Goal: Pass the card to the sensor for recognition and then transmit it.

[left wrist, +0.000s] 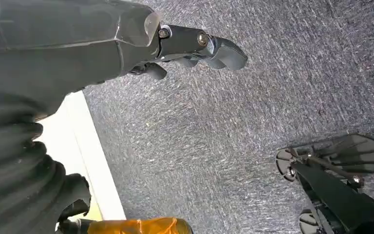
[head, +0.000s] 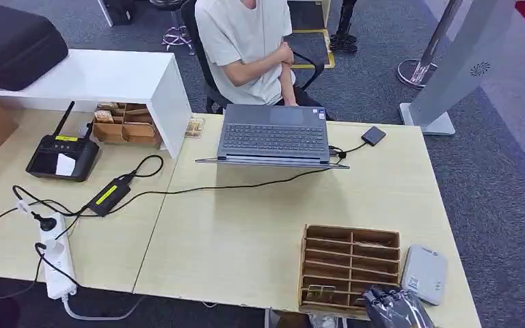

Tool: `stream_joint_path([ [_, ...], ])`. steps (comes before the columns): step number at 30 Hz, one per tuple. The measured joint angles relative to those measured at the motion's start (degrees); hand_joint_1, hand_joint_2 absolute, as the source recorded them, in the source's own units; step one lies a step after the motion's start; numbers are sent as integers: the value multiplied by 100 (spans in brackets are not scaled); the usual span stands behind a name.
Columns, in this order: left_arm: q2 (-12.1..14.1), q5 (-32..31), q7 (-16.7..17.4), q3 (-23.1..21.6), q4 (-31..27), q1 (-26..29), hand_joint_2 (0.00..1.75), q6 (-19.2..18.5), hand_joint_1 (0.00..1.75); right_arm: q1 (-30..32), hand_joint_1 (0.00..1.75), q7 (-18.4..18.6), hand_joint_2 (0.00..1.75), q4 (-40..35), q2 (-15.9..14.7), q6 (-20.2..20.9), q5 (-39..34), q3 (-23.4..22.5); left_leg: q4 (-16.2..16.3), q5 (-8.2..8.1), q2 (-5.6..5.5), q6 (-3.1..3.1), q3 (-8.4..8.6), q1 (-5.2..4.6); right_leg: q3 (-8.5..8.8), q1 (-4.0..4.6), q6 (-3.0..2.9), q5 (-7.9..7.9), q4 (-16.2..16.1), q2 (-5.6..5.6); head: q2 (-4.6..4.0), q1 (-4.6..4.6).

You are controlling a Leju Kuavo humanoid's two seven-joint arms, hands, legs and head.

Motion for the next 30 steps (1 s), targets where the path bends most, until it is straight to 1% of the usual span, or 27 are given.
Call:
stream_joint_path([
  [8, 0, -157, -15, 0, 0, 1, 175, -50, 0, 66, 175, 0, 175, -88, -31, -66, -53, 13, 0, 0, 0, 0, 0, 0, 0, 0, 0, 0, 0, 0, 0, 0],
  [13, 0, -166, -2, 0, 0, -1, 175, 123, 0, 68, 175, 0, 175, -88, -33, -162, -20, 17, 0, 0, 0, 0, 0, 0, 0, 0, 0, 0, 0, 0, 0, -2],
  [17, -2, -199, 35, 0, 0, -3, 175, 155, 0, 48, 175, -18, 175, -96, -31, -328, 72, 17, 0, 0, 0, 0, -1, 0, 0, 0, 0, 0, 0, 0, 0, 0],
  [19, -2, -223, 55, 0, 0, -3, 175, 151, 0, 0, 175, -129, 175, -107, -13, -598, 219, 6, 0, 0, 1, 0, 0, 0, 0, 0, 0, 1, 1, 1, 0, -2],
  [20, -2, -253, 63, 0, 0, -6, 175, 138, 0, -40, 175, -220, 175, -120, 21, -788, 292, -24, 0, 0, 1, 0, 0, 0, 1, 0, -1, 1, 1, 1, 0, 0],
  [22, -2, -284, 72, 0, 0, -10, 175, 133, 0, -132, 175, -427, 175, -136, 118, -1021, 348, -123, 0, 1, 3, 0, 3, 1, 1, 1, -1, 2, 1, 2, 0, 0],
  [26, 0, -308, 92, 0, 0, -11, 175, 120, 0, -239, 175, -623, 175, -168, 284, -1108, 391, -291, 0, 1, 0, 0, 4, 1, 4, 1, -1, 2, 2, -1, 0, 0],
  [28, 0, -350, 92, 0, 0, -12, 175, 116, 0, -275, 175, -899, 175, -241, 391, -1226, 461, -409, 0, 1, 1, -1, 3, 2, 5, 1, -1, 2, 4, 1, 0, 2],
  [30, -2, -418, 92, 0, 0, -18, 175, 83, 0, -399, 175, -1498, 175, -319, 663, -1290, 402, -687, 0, 1, 7, -1, 6, 2, 4, 2, -5, 5, 5, 9, 0, -2],
])
